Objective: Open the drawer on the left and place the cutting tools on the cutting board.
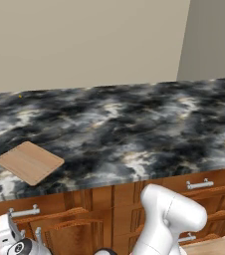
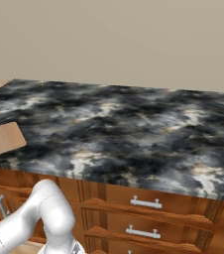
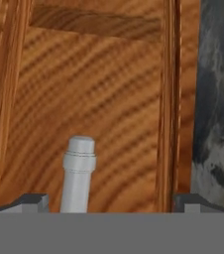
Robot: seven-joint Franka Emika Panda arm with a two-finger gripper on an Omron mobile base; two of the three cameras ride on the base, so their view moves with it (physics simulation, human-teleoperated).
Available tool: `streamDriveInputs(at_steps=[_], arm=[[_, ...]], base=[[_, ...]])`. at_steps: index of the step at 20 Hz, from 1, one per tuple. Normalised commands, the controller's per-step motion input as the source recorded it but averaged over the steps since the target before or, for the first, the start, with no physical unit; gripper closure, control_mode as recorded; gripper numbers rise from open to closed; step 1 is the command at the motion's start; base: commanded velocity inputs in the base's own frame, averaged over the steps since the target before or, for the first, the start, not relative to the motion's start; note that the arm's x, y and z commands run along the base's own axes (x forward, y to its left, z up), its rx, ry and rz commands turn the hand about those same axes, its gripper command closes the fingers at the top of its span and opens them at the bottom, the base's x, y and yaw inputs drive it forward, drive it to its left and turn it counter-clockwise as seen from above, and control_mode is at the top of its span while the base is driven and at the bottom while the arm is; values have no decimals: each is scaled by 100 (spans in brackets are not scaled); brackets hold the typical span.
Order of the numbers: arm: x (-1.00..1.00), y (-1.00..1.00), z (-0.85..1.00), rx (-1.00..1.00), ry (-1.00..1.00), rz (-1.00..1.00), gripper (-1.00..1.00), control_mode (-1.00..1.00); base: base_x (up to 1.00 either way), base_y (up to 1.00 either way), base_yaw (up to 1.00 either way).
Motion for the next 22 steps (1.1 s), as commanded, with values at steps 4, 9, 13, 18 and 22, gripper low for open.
streamDriveInputs(at_steps=[4,9,13,18,22], arm=[[0,0,-42,0,-11,0,-100,-100],[1,-1,-46,0,-8,0,-100,-100],[0,-9,-38,0,-10,0,-100,-100],[0,-17,-31,0,-9,0,-100,-100],[0,-20,-33,0,-6,0,-100,-100]], base=[[0,0,0],[0,0,0],[0,0,0],[0,0,0],[0,0,0]])
